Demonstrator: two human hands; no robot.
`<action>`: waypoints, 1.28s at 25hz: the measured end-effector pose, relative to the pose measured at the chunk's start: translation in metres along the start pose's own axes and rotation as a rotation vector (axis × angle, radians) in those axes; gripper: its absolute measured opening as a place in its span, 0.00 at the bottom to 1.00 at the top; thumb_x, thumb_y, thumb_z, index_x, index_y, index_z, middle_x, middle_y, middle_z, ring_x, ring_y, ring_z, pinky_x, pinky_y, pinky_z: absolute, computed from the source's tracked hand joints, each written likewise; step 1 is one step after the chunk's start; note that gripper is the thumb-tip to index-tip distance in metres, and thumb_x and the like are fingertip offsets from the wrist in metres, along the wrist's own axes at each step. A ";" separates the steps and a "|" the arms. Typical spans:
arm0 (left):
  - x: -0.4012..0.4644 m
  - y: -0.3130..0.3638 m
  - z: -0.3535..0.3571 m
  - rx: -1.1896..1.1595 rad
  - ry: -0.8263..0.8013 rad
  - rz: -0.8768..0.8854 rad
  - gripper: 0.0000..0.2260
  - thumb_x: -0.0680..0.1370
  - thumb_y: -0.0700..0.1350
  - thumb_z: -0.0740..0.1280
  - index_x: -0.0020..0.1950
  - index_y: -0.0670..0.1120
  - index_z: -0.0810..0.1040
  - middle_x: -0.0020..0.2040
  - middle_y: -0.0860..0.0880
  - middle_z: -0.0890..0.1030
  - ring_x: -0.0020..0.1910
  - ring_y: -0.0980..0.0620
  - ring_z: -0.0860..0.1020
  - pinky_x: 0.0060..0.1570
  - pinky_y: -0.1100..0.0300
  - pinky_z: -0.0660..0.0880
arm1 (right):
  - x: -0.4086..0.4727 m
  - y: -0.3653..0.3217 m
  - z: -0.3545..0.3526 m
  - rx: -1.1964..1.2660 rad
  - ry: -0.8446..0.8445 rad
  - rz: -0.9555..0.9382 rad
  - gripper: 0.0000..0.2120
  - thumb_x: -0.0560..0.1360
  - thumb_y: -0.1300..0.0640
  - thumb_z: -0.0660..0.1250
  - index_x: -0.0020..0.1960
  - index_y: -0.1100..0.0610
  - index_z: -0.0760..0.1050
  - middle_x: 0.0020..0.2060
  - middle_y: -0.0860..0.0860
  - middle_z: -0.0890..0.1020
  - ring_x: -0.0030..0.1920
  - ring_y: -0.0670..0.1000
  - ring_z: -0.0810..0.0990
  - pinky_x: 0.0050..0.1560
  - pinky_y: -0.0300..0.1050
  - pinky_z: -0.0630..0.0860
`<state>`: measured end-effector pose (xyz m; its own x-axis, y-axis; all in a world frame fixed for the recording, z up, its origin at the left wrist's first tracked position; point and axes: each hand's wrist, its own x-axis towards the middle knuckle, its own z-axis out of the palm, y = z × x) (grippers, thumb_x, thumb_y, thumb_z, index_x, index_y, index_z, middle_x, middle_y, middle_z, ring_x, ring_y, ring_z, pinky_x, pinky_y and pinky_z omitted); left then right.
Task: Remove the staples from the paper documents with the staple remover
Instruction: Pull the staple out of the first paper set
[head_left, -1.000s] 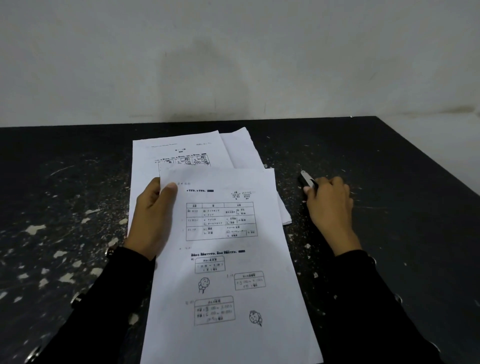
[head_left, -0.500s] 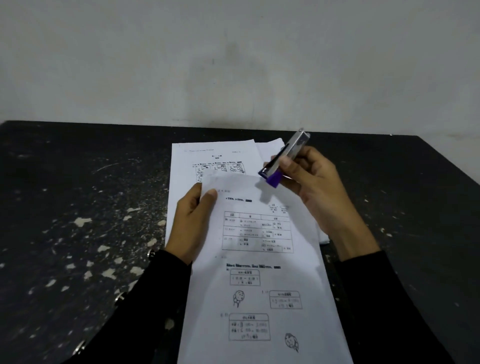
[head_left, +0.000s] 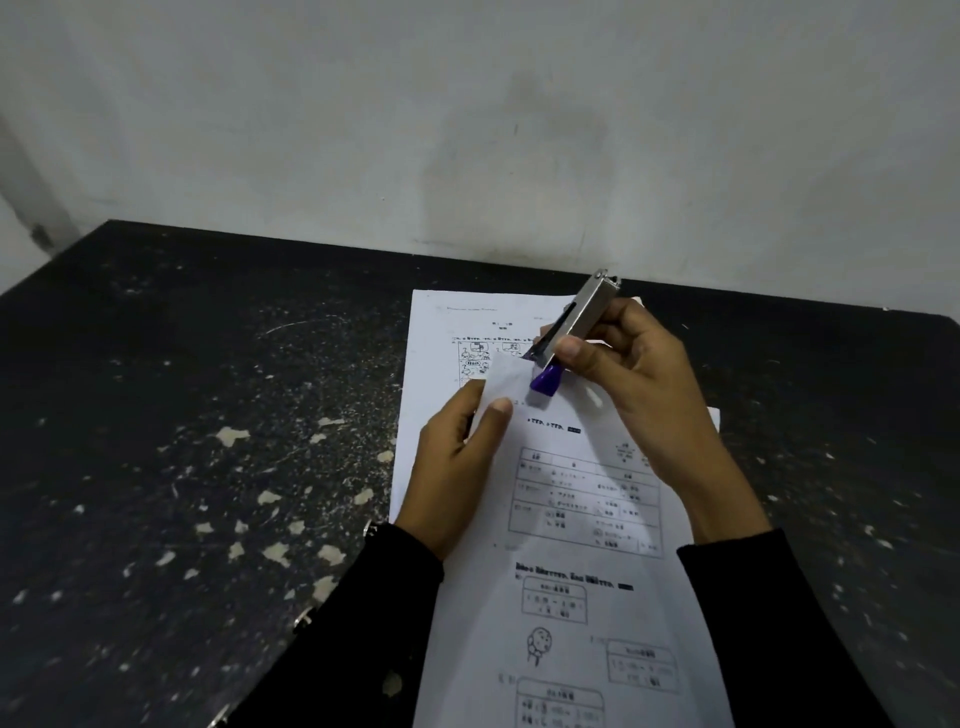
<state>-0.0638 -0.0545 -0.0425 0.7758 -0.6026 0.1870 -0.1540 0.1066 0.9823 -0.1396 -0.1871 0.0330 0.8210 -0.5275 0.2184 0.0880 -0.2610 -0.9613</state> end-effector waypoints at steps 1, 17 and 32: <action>0.000 0.000 0.000 0.017 -0.001 0.014 0.08 0.81 0.46 0.61 0.51 0.46 0.78 0.46 0.50 0.82 0.44 0.52 0.79 0.47 0.51 0.76 | 0.000 0.000 0.002 -0.002 -0.015 -0.009 0.11 0.73 0.60 0.68 0.52 0.48 0.74 0.48 0.47 0.83 0.48 0.41 0.84 0.50 0.33 0.78; 0.000 -0.002 0.001 0.137 -0.007 0.082 0.11 0.80 0.51 0.60 0.43 0.45 0.73 0.35 0.56 0.71 0.34 0.59 0.68 0.36 0.65 0.64 | 0.003 0.003 0.008 0.115 -0.076 0.017 0.11 0.74 0.62 0.67 0.56 0.58 0.75 0.49 0.51 0.85 0.51 0.47 0.85 0.53 0.37 0.78; -0.001 0.001 0.002 0.224 -0.011 0.125 0.10 0.81 0.46 0.60 0.42 0.60 0.71 0.35 0.58 0.73 0.35 0.63 0.70 0.35 0.70 0.63 | 0.002 0.001 0.005 0.109 -0.076 0.039 0.09 0.74 0.63 0.68 0.54 0.56 0.76 0.48 0.51 0.85 0.49 0.44 0.85 0.51 0.34 0.78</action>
<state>-0.0662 -0.0550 -0.0420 0.7356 -0.6045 0.3058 -0.3811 0.0039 0.9245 -0.1347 -0.1842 0.0318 0.8651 -0.4715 0.1710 0.1123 -0.1502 -0.9822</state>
